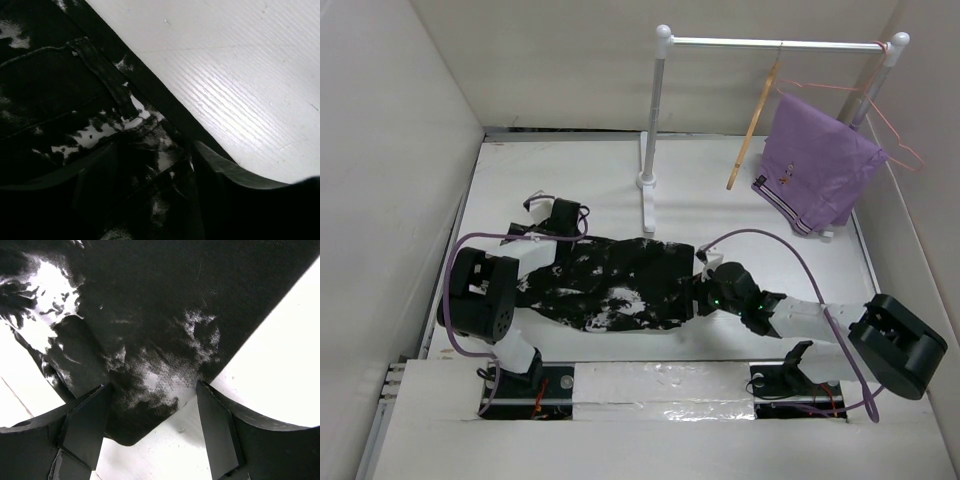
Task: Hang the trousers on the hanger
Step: Fold the trousers at the center of the board.
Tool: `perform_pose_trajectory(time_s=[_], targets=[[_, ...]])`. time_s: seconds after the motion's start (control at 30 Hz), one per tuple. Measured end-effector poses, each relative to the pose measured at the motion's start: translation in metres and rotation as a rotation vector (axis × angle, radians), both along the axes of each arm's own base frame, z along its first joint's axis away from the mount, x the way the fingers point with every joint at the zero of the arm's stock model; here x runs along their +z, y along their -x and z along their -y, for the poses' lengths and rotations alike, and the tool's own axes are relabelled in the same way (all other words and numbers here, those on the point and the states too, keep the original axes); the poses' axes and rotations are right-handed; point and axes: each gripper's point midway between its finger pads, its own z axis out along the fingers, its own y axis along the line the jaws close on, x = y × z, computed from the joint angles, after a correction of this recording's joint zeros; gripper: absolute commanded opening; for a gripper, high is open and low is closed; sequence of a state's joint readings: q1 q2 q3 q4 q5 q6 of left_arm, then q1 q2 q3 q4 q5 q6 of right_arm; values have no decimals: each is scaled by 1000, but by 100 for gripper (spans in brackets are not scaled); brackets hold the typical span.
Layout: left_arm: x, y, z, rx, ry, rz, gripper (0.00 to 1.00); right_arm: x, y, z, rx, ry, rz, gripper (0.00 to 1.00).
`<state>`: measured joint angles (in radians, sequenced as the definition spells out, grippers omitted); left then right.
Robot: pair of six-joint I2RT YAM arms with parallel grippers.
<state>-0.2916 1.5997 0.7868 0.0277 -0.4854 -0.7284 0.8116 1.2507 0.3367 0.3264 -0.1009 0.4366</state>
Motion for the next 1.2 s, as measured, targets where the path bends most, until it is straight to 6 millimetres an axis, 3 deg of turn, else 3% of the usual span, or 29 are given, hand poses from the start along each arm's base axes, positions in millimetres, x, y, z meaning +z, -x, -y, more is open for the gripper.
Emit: perform_pose_trajectory(time_s=[0.1,0.13,0.17,0.23,0.3,0.37,0.4,0.43,0.53,0.77,0.9,0.97,1.0,1.07,1.1,1.13,1.2], targets=[[-1,1,-6,10,8,-1,36,-1,0,3,-20,-7,5,72],[-2,2,-8,13,12,-4,21,-2,0,4,-24,-8,7,69],[-2,1,-10,18,18,-5,15,-3,0,5,-28,-6,7,66],[-3,-1,-12,24,43,-4,0,-5,1,7,-28,-5,9,52],[-3,-2,-12,25,59,-2,0,-8,0,8,-34,3,7,36],[-4,-3,-13,31,71,-3,0,-11,-2,10,-42,5,1,27],[-4,-4,-13,34,79,-3,0,-12,-1,10,-39,2,-1,10],[-4,-5,-14,38,87,-1,0,-13,-2,10,-36,1,-1,4],[-3,-8,-18,63,119,6,0,-13,-3,9,-35,-10,-2,0],[-1,-18,-52,199,224,56,0,-3,-13,19,-70,-38,23,0],[-3,-18,-60,250,290,68,0,10,-24,24,-89,-56,65,1],[-3,-18,-60,262,306,78,0,9,-25,25,-82,-46,64,3],[-3,-18,-59,266,313,82,0,8,-25,26,-79,-43,63,10],[-2,-17,-59,268,320,88,16,6,-26,27,-70,-33,59,19],[-1,-16,-59,268,321,92,27,3,-26,28,-68,-20,53,31],[1,-17,-60,269,321,102,51,-2,-25,31,-70,-3,40,37],[11,-19,-60,257,330,139,66,-9,-23,37,-74,27,21,54]])
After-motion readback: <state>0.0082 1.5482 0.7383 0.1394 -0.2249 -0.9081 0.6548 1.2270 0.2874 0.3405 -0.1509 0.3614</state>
